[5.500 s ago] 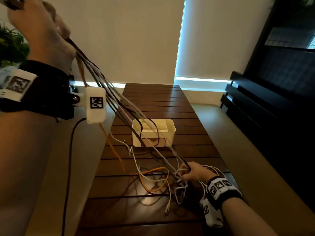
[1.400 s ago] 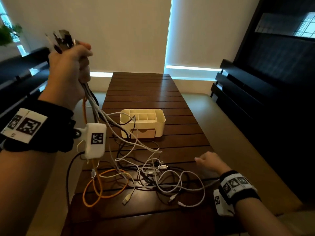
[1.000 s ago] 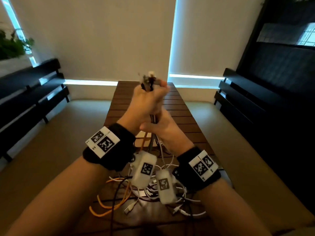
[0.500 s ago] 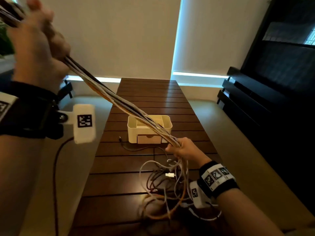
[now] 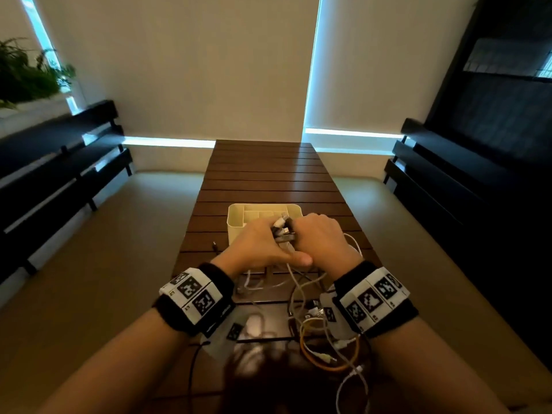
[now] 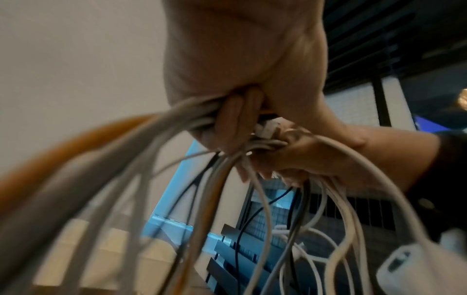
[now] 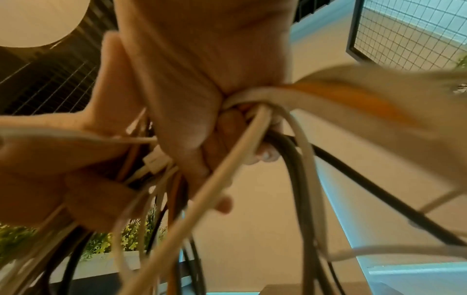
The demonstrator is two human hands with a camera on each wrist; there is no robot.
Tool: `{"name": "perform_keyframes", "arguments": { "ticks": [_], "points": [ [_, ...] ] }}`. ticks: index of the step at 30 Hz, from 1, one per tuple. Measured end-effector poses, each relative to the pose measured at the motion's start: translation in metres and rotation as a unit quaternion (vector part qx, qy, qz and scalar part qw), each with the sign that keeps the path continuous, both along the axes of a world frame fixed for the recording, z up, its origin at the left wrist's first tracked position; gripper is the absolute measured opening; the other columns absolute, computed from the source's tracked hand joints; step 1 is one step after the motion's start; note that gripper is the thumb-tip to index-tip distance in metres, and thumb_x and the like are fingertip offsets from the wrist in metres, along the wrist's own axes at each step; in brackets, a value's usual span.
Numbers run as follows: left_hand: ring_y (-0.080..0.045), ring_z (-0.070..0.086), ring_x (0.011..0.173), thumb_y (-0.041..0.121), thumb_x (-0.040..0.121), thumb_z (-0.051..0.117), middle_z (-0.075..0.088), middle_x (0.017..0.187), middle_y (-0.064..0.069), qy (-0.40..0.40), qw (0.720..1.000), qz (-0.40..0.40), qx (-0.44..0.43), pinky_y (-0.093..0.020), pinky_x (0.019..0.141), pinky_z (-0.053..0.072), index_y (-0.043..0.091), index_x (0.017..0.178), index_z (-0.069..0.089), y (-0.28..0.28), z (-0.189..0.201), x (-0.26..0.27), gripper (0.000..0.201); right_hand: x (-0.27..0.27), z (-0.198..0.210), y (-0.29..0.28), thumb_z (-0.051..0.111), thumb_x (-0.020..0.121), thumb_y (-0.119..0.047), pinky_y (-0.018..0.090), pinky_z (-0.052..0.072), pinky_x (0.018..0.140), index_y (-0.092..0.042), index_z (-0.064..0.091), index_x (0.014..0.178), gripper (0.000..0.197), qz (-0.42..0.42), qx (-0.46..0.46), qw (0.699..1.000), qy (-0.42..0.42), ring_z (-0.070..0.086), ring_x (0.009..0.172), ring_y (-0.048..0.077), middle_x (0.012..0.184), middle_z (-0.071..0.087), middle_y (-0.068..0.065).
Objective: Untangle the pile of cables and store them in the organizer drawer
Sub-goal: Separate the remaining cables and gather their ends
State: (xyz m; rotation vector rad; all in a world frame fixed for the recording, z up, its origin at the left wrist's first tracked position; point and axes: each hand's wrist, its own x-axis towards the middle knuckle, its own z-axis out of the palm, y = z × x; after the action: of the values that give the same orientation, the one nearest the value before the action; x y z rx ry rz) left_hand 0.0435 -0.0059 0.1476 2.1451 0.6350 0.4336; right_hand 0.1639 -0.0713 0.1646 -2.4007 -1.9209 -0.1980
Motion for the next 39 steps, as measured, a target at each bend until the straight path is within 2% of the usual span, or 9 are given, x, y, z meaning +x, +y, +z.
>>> {"name": "perform_keyframes", "arguments": {
  "ticks": [4,8,16,20,24,26,28,32,39],
  "points": [
    [-0.016,0.058,0.066,0.010,0.070,0.075,0.061,0.066,0.001,0.070,0.995,0.037,0.057,-0.033,0.062,0.049,0.020,0.066,0.058,0.003,0.011,0.000,0.020,0.001,0.001,-0.006,0.056,0.086,-0.029,0.030,0.036,0.066,-0.011,0.063,0.100,0.024,0.029,0.017,0.996,0.079,0.060,0.092,0.033,0.099,0.066,0.012],
    [-0.020,0.055,0.064,0.021,0.077,0.066,0.057,0.063,0.005,0.066,0.971,0.108,0.205,-0.029,0.058,0.043,0.029,0.058,0.048,-0.006,0.037,-0.003,0.027,0.008,0.019,-0.014,0.066,0.083,-0.017,0.014,0.037,0.063,-0.011,0.065,0.105,0.023,0.129,0.041,0.954,0.267,0.056,0.074,0.005,0.090,0.066,-0.001],
    [-0.007,0.037,0.048,0.026,0.075,0.073,0.039,0.050,0.016,-0.130,0.927,0.202,0.289,-0.024,0.047,0.022,0.030,0.054,0.040,-0.017,0.072,-0.009,0.040,0.016,0.030,-0.009,0.067,0.083,-0.019,0.018,0.033,0.060,-0.023,0.050,0.095,0.022,0.033,0.170,0.941,0.292,0.049,0.078,0.011,0.083,0.055,-0.009],
    [-0.016,0.055,0.055,0.022,0.073,0.073,0.060,0.056,0.004,-0.205,0.923,0.213,0.245,-0.028,0.050,0.040,0.011,0.069,0.066,-0.026,0.069,0.000,0.013,0.032,0.015,-0.017,0.069,0.082,-0.019,0.021,0.039,0.065,-0.011,0.065,0.095,0.015,0.018,0.226,0.925,0.305,0.052,0.071,0.010,0.073,0.059,-0.005],
    [-0.027,0.060,0.063,0.017,0.073,0.070,0.066,0.063,-0.009,-0.248,0.922,0.191,0.228,-0.045,0.059,0.049,0.004,0.074,0.068,-0.036,0.070,0.014,0.013,0.050,0.005,-0.031,0.066,0.083,-0.012,0.006,0.036,0.062,-0.019,0.067,0.087,0.008,0.008,0.238,0.925,0.295,0.047,0.067,0.001,0.067,0.045,-0.018],
    [-0.030,0.060,0.065,0.016,0.074,0.069,0.065,0.064,-0.010,-0.241,0.932,0.170,0.210,-0.048,0.062,0.049,0.003,0.074,0.067,-0.036,0.070,0.024,0.013,0.066,0.006,-0.040,0.067,0.083,-0.013,0.014,0.042,0.061,-0.024,0.061,0.078,0.013,0.019,0.232,0.918,0.322,0.051,0.062,0.001,0.064,0.054,-0.009],
    [-0.030,0.059,0.066,0.021,0.071,0.065,0.064,0.064,-0.009,-0.221,0.946,0.144,0.187,-0.047,0.063,0.049,0.003,0.074,0.067,-0.038,0.067,0.034,0.018,0.086,0.010,-0.051,0.066,0.084,-0.015,0.025,0.042,0.059,-0.024,0.059,0.077,0.013,0.008,0.229,0.920,0.317,0.052,0.061,0.004,0.063,0.055,-0.008],
    [-0.030,0.055,0.062,0.016,0.071,0.070,0.058,0.059,-0.004,-0.210,0.965,0.120,0.106,-0.046,0.061,0.049,0.004,0.069,0.066,-0.046,0.067,0.056,0.013,0.122,0.028,-0.075,0.065,0.085,-0.016,0.010,0.035,0.056,-0.016,0.063,0.090,0.006,-0.019,0.241,0.941,0.236,0.049,0.062,0.004,0.066,0.053,-0.008],
    [-0.022,0.057,0.065,0.004,0.068,0.073,0.056,0.060,0.005,-0.213,0.975,0.055,-0.019,-0.040,0.063,0.050,0.025,0.055,0.057,-0.068,0.072,0.113,0.029,0.178,0.033,-0.115,0.063,0.086,-0.028,0.029,0.040,0.069,-0.017,0.065,0.096,0.015,-0.110,0.242,0.954,0.141,0.055,0.075,0.017,0.077,0.056,-0.004]
  ]
}}
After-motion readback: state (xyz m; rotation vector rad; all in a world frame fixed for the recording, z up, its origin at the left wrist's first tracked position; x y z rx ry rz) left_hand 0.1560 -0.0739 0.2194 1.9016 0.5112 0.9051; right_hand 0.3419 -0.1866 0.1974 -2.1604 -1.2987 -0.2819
